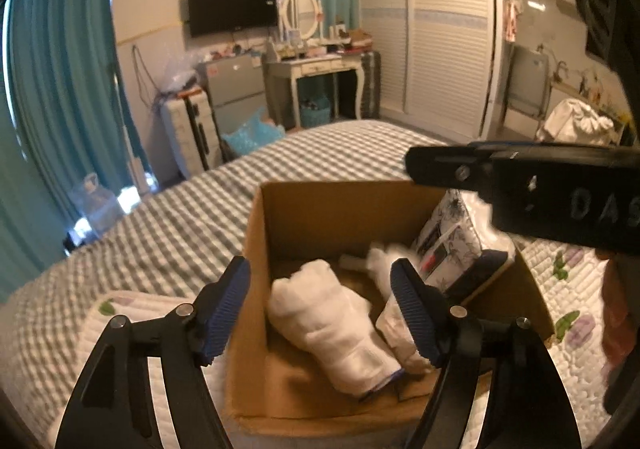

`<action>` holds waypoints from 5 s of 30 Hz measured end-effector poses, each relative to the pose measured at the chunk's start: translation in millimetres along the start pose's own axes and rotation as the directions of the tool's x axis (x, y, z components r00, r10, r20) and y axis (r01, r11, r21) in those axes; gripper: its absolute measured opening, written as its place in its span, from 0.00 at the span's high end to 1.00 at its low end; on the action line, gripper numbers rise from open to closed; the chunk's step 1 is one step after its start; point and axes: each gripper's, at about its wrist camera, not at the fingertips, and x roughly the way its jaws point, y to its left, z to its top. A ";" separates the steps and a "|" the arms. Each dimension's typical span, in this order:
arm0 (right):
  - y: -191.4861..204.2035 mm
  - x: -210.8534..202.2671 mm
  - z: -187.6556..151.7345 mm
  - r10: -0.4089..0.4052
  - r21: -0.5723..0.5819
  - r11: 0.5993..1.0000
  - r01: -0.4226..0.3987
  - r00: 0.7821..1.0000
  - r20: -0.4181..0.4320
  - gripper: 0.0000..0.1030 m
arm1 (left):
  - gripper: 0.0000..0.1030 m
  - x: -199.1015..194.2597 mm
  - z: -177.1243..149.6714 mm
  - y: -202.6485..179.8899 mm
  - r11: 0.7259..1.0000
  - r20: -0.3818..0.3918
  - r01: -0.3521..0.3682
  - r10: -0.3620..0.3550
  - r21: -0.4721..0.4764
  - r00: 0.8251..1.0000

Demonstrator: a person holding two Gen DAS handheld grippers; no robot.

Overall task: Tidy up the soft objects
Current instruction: 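Lower both held items into the cardboard box and open both tools, then move both tools back toward the last items on the quilt, then grasp the blue Vinda tissue pack with the right tool, then grasp the white pipe-cleaner toy with the left tool while the right tool holds the tissue pack, then carry both items over the cardboard box and open both tools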

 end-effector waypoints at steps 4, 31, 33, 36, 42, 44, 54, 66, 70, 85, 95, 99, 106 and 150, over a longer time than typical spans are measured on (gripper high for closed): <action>3.9 -44.5 8.3 -0.009 0.017 1.000 0.008 0.999 0.053 0.42 | 0.29 -38.2 8.7 2.4 1.000 0.038 -0.009 0.009 0.001 0.999; 55.3 -241.0 -50.1 0.006 -0.071 0.997 0.003 0.992 0.123 0.05 | 0.16 -224.8 -29.1 22.5 0.998 0.172 -0.055 0.057 -0.019 0.983; 55.8 -218.0 -67.0 0.001 -0.095 0.995 0.008 0.996 0.094 0.05 | 0.16 -203.8 -41.4 24.6 0.998 0.137 -0.048 0.052 -0.031 0.989; 58.9 -170.9 -94.6 -0.007 -0.134 0.991 0.011 1.000 0.030 0.05 | 0.16 -179.2 -60.9 25.7 0.997 0.087 -0.020 0.026 -0.068 0.996; 60.3 -83.9 -148.1 0.037 -0.171 0.984 -0.058 0.991 -0.125 0.05 | 0.16 -120.3 -88.8 29.2 0.994 -0.009 -0.002 0.001 -0.112 1.000; 62.9 -58.7 -163.4 0.035 -0.192 0.979 -0.068 0.985 -0.171 0.06 | 0.16 -104.6 -96.3 30.0 0.994 -0.035 -0.002 -0.002 -0.113 0.999; 60.0 25.0 -206.8 0.006 -0.223 0.971 -0.085 0.942 -0.334 0.06 | 0.16 -59.7 -128.7 36.7 0.994 -0.147 0.001 -0.017 -0.105 0.989; 40.7 -10.8 -206.8 0.029 -0.133 0.989 -0.069 0.958 -0.284 0.17 | 0.16 -70.5 -148.3 29.5 0.995 -0.169 -0.024 0.008 -0.097 0.986; 15.9 -38.5 -204.4 -0.018 -0.066 0.998 0.003 0.974 -0.226 0.17 | 0.16 -76.4 -147.8 15.5 0.997 -0.172 -0.010 -0.003 -0.073 0.985; -21.6 -49.8 -193.4 -0.025 0.055 0.998 0.036 0.982 -0.189 0.17 | 0.19 -15.5 -155.1 -32.9 0.997 -0.305 0.036 -0.056 -0.069 0.951; -17.7 -50.5 -192.3 -0.016 0.055 0.998 0.026 0.983 -0.181 0.17 | 0.60 -7.8 -154.6 -24.0 0.989 -0.309 0.098 -0.128 -0.108 0.942; -16.7 -55.2 -195.0 -0.019 0.064 0.997 0.031 0.985 -0.170 0.17 | 0.65 -20.1 -152.6 -23.0 0.990 -0.290 0.104 -0.127 -0.096 0.948; -8.3 -85.0 -186.5 -0.027 0.061 0.997 0.035 0.992 -0.121 0.17 | 0.69 -59.3 -140.6 -17.7 0.991 -0.224 0.104 -0.120 -0.084 0.967; -14.8 -123.1 -158.5 -0.039 0.061 0.997 0.041 0.998 -0.042 0.17 | 0.52 -71.1 -113.8 -27.8 0.992 -0.143 0.116 -0.123 -0.058 0.982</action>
